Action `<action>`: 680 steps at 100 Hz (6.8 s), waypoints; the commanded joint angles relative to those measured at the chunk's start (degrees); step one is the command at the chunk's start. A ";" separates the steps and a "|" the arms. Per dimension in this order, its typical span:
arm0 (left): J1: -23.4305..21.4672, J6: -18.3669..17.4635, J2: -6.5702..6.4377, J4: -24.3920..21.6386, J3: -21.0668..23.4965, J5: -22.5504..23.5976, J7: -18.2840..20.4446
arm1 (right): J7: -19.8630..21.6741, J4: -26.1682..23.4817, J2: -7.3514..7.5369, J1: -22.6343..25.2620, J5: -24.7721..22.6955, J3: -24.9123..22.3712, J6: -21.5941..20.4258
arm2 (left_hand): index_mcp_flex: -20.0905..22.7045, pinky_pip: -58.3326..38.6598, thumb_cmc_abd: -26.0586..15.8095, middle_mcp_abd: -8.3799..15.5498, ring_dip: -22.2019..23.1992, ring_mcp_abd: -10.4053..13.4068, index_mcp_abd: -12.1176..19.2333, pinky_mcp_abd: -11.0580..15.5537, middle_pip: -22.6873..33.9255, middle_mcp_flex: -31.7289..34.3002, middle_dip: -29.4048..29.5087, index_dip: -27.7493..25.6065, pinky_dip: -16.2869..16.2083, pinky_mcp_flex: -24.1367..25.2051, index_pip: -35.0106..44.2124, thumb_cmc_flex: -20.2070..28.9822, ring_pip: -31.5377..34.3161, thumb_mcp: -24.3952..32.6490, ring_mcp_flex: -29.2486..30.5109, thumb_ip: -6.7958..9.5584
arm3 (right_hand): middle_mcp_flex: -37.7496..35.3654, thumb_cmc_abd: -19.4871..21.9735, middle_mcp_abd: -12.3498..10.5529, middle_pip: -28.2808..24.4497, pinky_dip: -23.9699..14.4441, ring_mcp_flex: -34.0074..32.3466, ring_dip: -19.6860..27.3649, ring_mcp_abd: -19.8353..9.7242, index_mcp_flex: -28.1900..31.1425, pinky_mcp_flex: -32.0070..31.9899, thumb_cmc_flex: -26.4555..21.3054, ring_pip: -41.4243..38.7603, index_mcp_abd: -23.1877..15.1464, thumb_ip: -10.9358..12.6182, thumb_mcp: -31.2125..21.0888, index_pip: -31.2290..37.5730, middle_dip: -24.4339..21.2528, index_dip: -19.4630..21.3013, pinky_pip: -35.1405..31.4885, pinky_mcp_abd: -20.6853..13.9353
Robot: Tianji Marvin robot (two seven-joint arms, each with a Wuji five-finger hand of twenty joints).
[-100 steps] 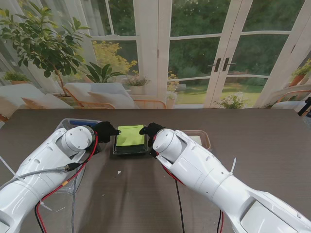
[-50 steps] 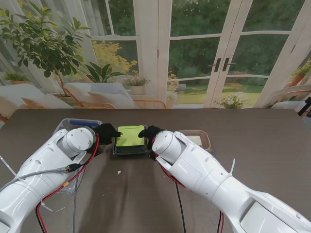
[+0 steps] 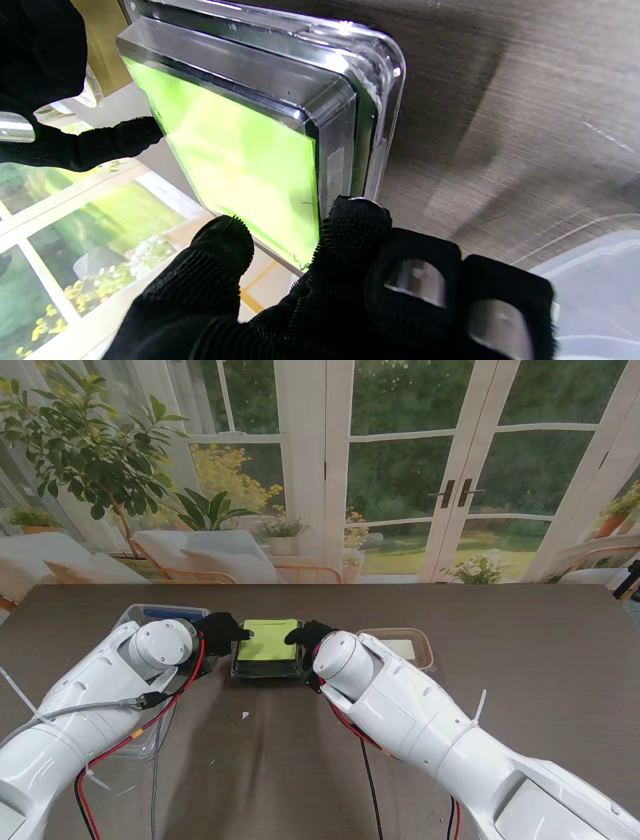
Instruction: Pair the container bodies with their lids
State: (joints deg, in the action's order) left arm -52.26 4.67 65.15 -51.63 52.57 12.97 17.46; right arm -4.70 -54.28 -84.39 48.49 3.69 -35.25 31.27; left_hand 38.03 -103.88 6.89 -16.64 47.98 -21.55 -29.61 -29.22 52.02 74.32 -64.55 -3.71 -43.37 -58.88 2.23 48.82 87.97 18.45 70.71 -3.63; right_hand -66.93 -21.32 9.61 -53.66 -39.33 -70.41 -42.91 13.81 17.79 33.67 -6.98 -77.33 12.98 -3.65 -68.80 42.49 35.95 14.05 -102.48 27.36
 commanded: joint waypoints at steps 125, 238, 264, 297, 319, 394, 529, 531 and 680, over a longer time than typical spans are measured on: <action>-3.10 2.45 -1.14 -5.73 2.22 3.00 2.60 | -0.55 -0.79 0.41 0.94 -0.69 -1.40 -0.01 | -0.01 -11.92 -2.87 -4.74 -0.02 -4.00 1.40 1.20 -0.32 3.69 0.20 -0.57 -0.11 -2.43 0.04 1.64 3.71 -3.53 1.70 0.98 | -1.19 -0.76 -0.96 0.73 2.81 -4.07 -0.31 1.64 -1.47 32.10 3.18 -2.31 -0.59 0.93 2.33 0.99 0.09 -0.20 -2.59 -0.32; -6.33 -8.00 -1.27 -7.86 7.32 6.63 -3.74 | 0.48 -12.91 5.64 6.52 -5.74 -3.43 -0.08 | 14.46 -9.02 0.26 -8.95 0.61 -7.95 9.04 -0.67 -31.05 -9.96 22.75 -4.34 7.67 -1.94 8.13 -1.40 -13.95 3.50 -0.75 0.78 | -4.36 -2.70 0.14 1.19 3.68 -4.07 -0.77 1.98 28.93 31.84 1.59 -3.08 -8.64 0.79 -0.59 -3.03 2.37 -1.22 -1.36 0.64; -5.40 -9.19 -1.16 -6.63 6.38 5.89 -3.29 | 1.38 -14.00 6.38 7.61 -6.12 -3.50 0.00 | 14.87 -9.07 0.25 -9.12 1.04 -8.22 7.71 -1.26 -24.34 -7.80 18.05 -4.73 7.75 -1.90 9.06 -1.17 -13.83 3.54 -0.11 0.67 | -5.40 -2.70 0.10 0.85 3.55 -4.05 -1.08 1.88 28.92 31.87 1.59 -3.54 -8.29 0.80 -0.55 -2.95 3.12 -1.20 -1.64 0.64; -4.81 -9.68 -1.22 -5.87 5.47 6.15 -2.88 | 1.85 -12.98 6.18 7.66 -5.65 -2.86 -0.51 | 14.81 -9.10 0.21 -8.93 0.93 -7.96 8.04 -1.12 -22.38 -7.24 15.58 -4.56 7.68 -1.91 8.77 -1.32 -13.62 3.49 0.21 0.64 | -5.78 -2.62 0.06 0.62 3.50 -4.04 -1.15 1.90 28.80 31.87 1.67 -3.61 -8.27 0.75 -0.38 -2.80 3.49 -1.14 -1.65 0.68; -4.11 -9.81 -1.15 -4.47 4.58 5.46 -2.11 | 2.24 -11.55 5.79 7.25 -5.13 -2.19 -0.84 | 14.49 -9.01 0.04 -9.08 0.90 -8.21 8.06 -1.25 -22.60 -7.26 15.33 -4.48 7.70 -1.88 8.56 -1.27 -13.66 3.31 0.16 0.64 | -5.62 -2.50 0.05 0.73 3.49 -4.04 -1.15 2.03 28.66 31.87 1.71 -3.55 -8.12 0.77 -0.24 -2.74 3.56 -1.09 -1.65 0.69; -4.79 -8.79 -1.55 -5.74 4.88 5.93 -1.05 | 1.16 -13.49 5.98 8.36 -4.42 -3.50 -1.06 | 13.95 -8.70 -0.23 -9.07 0.95 -8.20 8.18 -1.78 -22.63 -6.94 14.96 -4.35 7.95 -1.85 8.21 -1.13 -13.66 2.44 0.14 0.66 | -5.35 -3.19 0.03 1.32 3.58 -4.03 -0.91 2.05 28.27 31.78 1.88 -3.05 -8.12 0.58 0.20 -2.30 3.31 -0.80 -1.38 0.87; -1.11 -10.03 -0.64 -0.42 1.08 3.39 -0.06 | -3.27 -0.75 -0.38 3.07 -2.84 1.51 -9.21 | 13.59 -8.64 -0.48 -9.03 1.02 -8.16 7.91 -1.70 -22.35 -7.12 14.34 -4.17 8.08 -1.84 7.75 -0.98 -13.45 1.77 0.14 0.70 | 23.54 -3.78 -10.01 21.32 -1.86 14.23 9.81 2.46 19.86 6.36 0.78 24.06 -14.68 -0.11 1.30 -1.93 -17.17 0.70 8.12 -7.43; -1.11 -9.97 -0.65 -0.42 1.05 3.39 -0.02 | -3.26 -0.58 -0.43 3.04 -2.79 1.52 -9.25 | 13.61 -8.64 -0.46 -9.06 1.02 -8.16 7.87 -1.69 -22.35 -7.12 14.34 -4.17 8.09 -1.84 7.75 -0.97 -13.45 1.75 0.14 0.71 | 23.66 -3.84 -10.00 21.40 -1.86 14.29 9.87 2.47 19.82 6.23 0.80 24.21 -14.66 -0.11 1.32 -1.87 -17.25 0.73 8.19 -7.43; -1.70 -6.21 -1.76 -2.54 0.70 4.67 3.51 | -3.70 1.22 -0.68 4.40 1.62 -1.22 -10.01 | 12.60 -8.35 -1.19 -9.11 1.15 -8.22 6.19 -1.94 -22.23 -6.84 14.25 -3.80 8.04 -1.51 6.87 -0.72 -13.61 -0.06 -0.13 0.81 | 24.45 -3.33 -7.95 21.34 -2.80 14.79 10.47 3.19 18.64 4.55 0.82 25.49 -13.05 -0.21 1.11 -1.04 -17.91 1.28 9.59 -6.33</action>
State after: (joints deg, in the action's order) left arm -53.65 -2.03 63.32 -55.08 53.71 17.70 19.45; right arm -9.51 -53.44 -85.05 52.49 5.40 -36.80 20.71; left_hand 49.64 -103.93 6.52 -24.18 48.13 -24.51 -20.68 -31.42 28.70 66.26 -49.42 -6.34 -35.79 -58.88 7.61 48.16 74.30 19.70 70.65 -3.62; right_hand -44.93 -24.06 -6.48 -34.93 -40.05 -57.08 -32.56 16.46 38.39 31.13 -6.33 -51.95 -2.41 -3.65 -67.74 40.51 19.88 14.72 -93.33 21.68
